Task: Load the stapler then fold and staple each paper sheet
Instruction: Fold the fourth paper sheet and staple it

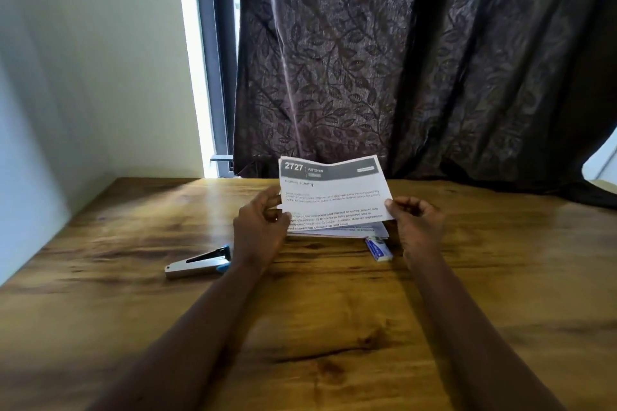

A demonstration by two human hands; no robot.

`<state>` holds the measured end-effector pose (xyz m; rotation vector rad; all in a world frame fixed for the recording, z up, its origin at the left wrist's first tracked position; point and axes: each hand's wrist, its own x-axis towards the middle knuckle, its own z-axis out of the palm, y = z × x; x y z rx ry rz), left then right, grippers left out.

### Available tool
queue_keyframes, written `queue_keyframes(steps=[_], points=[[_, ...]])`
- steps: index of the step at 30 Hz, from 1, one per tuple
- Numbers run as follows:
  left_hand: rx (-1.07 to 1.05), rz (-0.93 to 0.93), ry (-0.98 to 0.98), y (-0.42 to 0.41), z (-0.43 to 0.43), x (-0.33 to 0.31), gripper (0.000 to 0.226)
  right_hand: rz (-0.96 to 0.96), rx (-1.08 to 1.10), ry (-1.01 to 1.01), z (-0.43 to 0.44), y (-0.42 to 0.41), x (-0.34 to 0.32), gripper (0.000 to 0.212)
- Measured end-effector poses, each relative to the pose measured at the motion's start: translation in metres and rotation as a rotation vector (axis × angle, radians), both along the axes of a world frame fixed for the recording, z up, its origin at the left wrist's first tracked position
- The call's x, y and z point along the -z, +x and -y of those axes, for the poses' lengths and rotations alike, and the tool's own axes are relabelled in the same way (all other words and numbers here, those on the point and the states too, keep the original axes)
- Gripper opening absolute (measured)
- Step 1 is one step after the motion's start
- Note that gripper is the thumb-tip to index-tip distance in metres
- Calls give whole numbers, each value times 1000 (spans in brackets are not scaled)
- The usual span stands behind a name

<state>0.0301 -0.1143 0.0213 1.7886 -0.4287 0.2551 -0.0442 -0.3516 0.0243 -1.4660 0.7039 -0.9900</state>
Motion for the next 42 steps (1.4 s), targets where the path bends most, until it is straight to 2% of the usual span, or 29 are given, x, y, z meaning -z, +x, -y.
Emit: queue_keyframes(steps=[2, 7, 15, 22, 25, 29, 34, 37, 40, 42], points=[[-75, 67, 66, 1, 1, -1, 43, -57, -13, -131, 1, 1, 6, 15], [-106, 70, 171, 6, 4, -1, 34, -193, -56, -411, 4, -1, 15, 9], [-110, -23, 323, 11, 4, 4, 33, -391, -42, -513, 1, -2, 17, 8], [-97, 73, 483, 10, 10, 8, 35, -474, 0, -576, -2, 0, 19, 2], [-149, 167, 480, 3, 7, 4, 30, -490, 67, -582, -5, -7, 15, 18], [-225, 282, 598, -18, -7, -13, 34, -540, 79, -617, -9, -28, 15, 36], [-231, 133, 919, -38, -48, -40, 62, -708, 14, -690, -23, -55, 20, 62], [-235, 14, 1044, -44, -82, -45, 70, -821, -14, -772, -35, -69, 16, 67], [-191, -74, 1085, -44, -106, -39, 55, -876, -24, -843, -44, -77, 11, 60], [-151, -67, 1029, -43, -114, -33, 38, -866, -28, -853, -47, -80, 9, 53]])
